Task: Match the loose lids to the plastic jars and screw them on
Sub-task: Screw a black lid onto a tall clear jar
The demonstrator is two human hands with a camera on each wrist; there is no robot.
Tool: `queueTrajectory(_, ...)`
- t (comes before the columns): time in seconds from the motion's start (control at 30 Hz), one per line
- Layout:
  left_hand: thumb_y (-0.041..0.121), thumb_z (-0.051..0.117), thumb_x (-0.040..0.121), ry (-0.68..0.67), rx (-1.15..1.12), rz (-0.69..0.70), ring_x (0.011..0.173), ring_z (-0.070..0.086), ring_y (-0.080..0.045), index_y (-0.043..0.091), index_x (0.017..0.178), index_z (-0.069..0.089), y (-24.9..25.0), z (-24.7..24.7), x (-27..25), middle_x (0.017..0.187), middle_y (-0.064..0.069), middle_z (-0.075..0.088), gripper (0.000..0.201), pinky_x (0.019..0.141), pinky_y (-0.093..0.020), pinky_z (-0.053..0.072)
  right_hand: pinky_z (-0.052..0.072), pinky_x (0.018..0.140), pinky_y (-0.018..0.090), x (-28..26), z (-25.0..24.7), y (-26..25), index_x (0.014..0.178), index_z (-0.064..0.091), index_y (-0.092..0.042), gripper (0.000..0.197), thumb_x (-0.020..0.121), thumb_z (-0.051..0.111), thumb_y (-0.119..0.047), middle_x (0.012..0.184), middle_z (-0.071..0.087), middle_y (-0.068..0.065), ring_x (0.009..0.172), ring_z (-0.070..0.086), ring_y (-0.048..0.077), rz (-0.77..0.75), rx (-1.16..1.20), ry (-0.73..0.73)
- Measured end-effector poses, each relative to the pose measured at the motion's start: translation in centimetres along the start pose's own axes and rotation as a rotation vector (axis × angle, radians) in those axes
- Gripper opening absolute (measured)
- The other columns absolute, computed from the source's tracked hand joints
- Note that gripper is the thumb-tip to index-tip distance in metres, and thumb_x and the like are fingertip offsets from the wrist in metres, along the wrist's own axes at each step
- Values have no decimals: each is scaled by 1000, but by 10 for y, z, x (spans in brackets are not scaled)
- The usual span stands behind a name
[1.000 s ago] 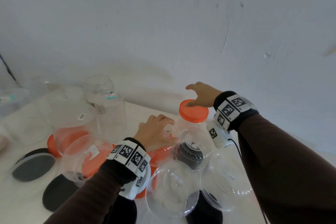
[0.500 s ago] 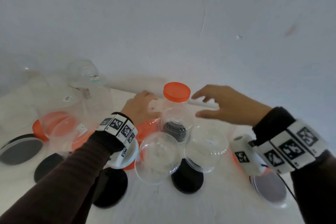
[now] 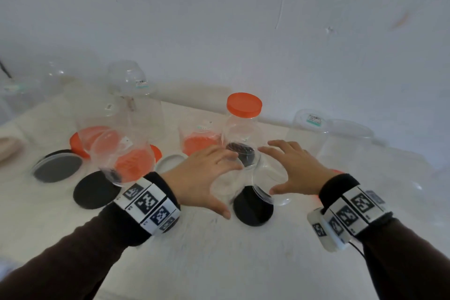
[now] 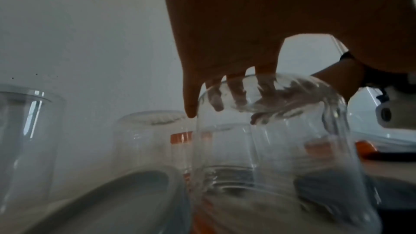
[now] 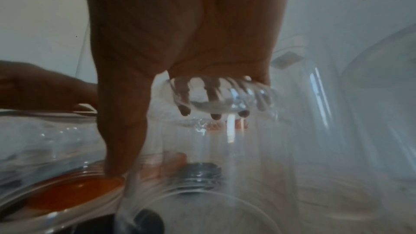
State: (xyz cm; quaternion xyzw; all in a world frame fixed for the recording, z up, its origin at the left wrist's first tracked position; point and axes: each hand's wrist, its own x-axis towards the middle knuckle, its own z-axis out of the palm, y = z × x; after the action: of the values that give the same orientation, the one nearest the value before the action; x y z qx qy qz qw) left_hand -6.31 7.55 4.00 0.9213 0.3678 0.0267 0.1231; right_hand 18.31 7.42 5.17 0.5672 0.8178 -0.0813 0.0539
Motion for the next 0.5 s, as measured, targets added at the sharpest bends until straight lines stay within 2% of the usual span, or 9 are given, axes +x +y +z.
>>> queueTrajectory(0.07, 63, 69, 63, -34, 59, -44, 141, -2, -15, 33, 143, 23, 1, 8, -1, 154, 6, 8, 98, 116, -43, 11, 25, 112, 43, -7, 1, 1, 145, 14, -36, 95, 71, 71, -51, 152, 15, -2, 137, 16, 23, 0, 4, 5)
queueTrajectory(0.13, 59, 66, 65, 7, 60, -59, 141, 2, -17, 35, 142, 25, -1, 15, 0, 153, 5, 11, 90, 113, -46, 17, 25, 112, 42, -16, 3, 4, 145, 15, -36, 94, 71, 71, -50, 152, 15, -3, 137, 16, 22, 1, 6, 5)
queueTrajectory(0.17, 61, 59, 62, 35, 57, -57, 140, 7, -20, 35, 140, 29, 0, 15, 1, 152, 3, 17, 87, 111, -47, 22, 25, 112, 42, -21, 4, 6, 145, 16, -36, 94, 71, 71, -50, 152, 15, -3, 137, 16, 21, 1, 6, 10)
queueTrajectory(0.27, 64, 42, 53, 73, 51, -69, 135, 19, -20, 34, 135, 36, 1, 16, 3, 146, 4, 29, 88, 105, -45, 32, 25, 112, 41, -39, 7, 13, 145, 16, -37, 93, 72, 71, -49, 152, 14, -5, 137, 16, 20, 10, 10, 19)
queueTrajectory(0.37, 64, 43, 50, 84, 52, -113, 132, 19, -16, 37, 134, 36, 5, 14, 2, 143, 8, 28, 89, 104, -40, 31, 23, 113, 41, -54, 10, 22, 145, 15, -38, 93, 73, 71, -49, 153, 13, -6, 139, 13, 19, 26, -6, 10)
queueTrajectory(0.5, 61, 45, 50, 95, 31, -138, 132, 19, -15, 37, 135, 35, 8, 14, -3, 144, 8, 27, 89, 102, -43, 34, 12, 115, 39, -66, 17, 30, 146, 9, -39, 94, 75, 70, -47, 156, 4, -7, 143, 3, 19, 9, -51, -1)
